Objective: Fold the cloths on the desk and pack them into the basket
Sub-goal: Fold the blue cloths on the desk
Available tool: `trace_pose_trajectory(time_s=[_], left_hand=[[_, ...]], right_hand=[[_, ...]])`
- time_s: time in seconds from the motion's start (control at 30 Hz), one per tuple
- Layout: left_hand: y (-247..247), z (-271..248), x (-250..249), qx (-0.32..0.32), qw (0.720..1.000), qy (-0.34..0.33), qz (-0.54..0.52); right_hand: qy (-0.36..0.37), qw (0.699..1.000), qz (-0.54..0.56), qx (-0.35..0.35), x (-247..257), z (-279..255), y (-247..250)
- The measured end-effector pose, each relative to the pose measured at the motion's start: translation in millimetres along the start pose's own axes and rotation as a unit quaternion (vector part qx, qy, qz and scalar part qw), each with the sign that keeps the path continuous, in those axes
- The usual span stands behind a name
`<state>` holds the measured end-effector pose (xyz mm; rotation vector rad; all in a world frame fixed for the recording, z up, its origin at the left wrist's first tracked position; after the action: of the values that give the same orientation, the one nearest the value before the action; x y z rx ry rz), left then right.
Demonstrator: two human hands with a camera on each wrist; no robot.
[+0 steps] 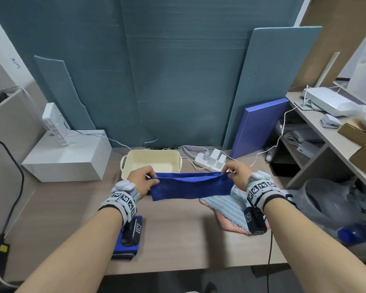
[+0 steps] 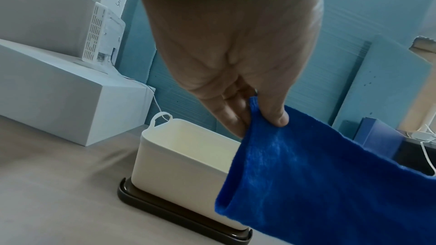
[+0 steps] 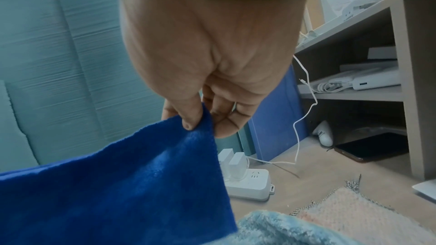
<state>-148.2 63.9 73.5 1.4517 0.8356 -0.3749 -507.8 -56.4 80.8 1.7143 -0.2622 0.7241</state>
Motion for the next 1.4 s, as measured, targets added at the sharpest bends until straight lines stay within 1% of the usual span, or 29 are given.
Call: trace_pose_trajectory(time_s=[0.1, 0.2, 0.33, 0.4, 0.47, 0.57, 0.67, 0.73, 0.8, 0.9, 0.97, 1.03, 1.13, 1.2, 1.23, 1.3, 1.4], left_hand=[[2, 1, -2, -0.011, 1.000, 0.012, -0.003], [6, 2, -2, -0.025, 0.999, 0.018, -0.011], [7, 0, -3, -0.034, 0.999, 0.022, 0.005], [6, 0, -3, -0.051, 0.998, 0.024, 0.003], [4, -3, -4, -0.057, 0.998, 0.022, 0.000], [-4, -8, -18, -0.027, 0.999, 0.025, 0.026], [-21, -12, -34, 0.040, 0.999, -0.006, 0.022], [-34, -15, -43, 0.078, 0.997, -0.006, 0.002], [-45, -19, -53, 0.099, 0.995, -0.004, -0.015], [-59, -26, -72, 0.131, 0.990, -0.050, -0.005], [-62, -30, -83, 0.137, 0.987, -0.085, 0.017], [-61, -32, -86, 0.127, 0.987, -0.094, 0.031], [-53, -29, -74, 0.109, 0.987, -0.102, 0.067], [-43, -23, -57, 0.081, 0.988, -0.095, 0.086], [-37, -20, -49, 0.068, 0.989, -0.090, 0.094], [-25, -18, -36, 0.052, 0.989, -0.073, 0.118], [-12, -18, -12, 0.044, 0.984, -0.034, 0.169]], right_hand=[[-0.026, 0.999, -0.025, 0.016, -1, 1, 3], [-0.044, 0.998, -0.019, 0.027, 2, -4, 11], [-0.082, 0.995, -0.015, 0.057, -2, -8, 13], [-0.089, 0.994, 0.005, 0.061, -1, -11, 14], [-0.091, 0.993, 0.048, 0.050, 1, -15, 11], [-0.121, 0.981, 0.148, 0.039, 13, -22, -1], [-0.151, 0.959, 0.225, 0.081, 33, -23, -19], [-0.146, 0.951, 0.253, 0.103, 53, -26, -27], [-0.131, 0.945, 0.271, 0.126, 72, -30, -34], [-0.101, 0.939, 0.282, 0.168, 95, -33, -45], [-0.081, 0.944, 0.267, 0.177, 103, -32, -50], [-0.066, 0.956, 0.232, 0.169, 106, -30, -51], [-0.052, 0.978, 0.132, 0.154, 96, -29, -44], [-0.062, 0.988, 0.027, 0.142, 80, -28, -35], [-0.081, 0.988, -0.009, 0.131, 69, -27, -31], [-0.111, 0.984, -0.061, 0.122, 52, -27, -26], [-0.122, 0.977, -0.121, 0.126, 34, -27, -18]])
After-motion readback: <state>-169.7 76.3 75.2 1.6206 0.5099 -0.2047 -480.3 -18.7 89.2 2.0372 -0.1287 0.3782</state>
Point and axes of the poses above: each hand's wrist, its own z-axis towards the middle knuckle, its own y-axis out of the back of the hand, x = y × z, the point moved 2 cm from there along z, towards the middle knuckle, and after that the axes turned 4 degrees about z, right-handed, at the moved point
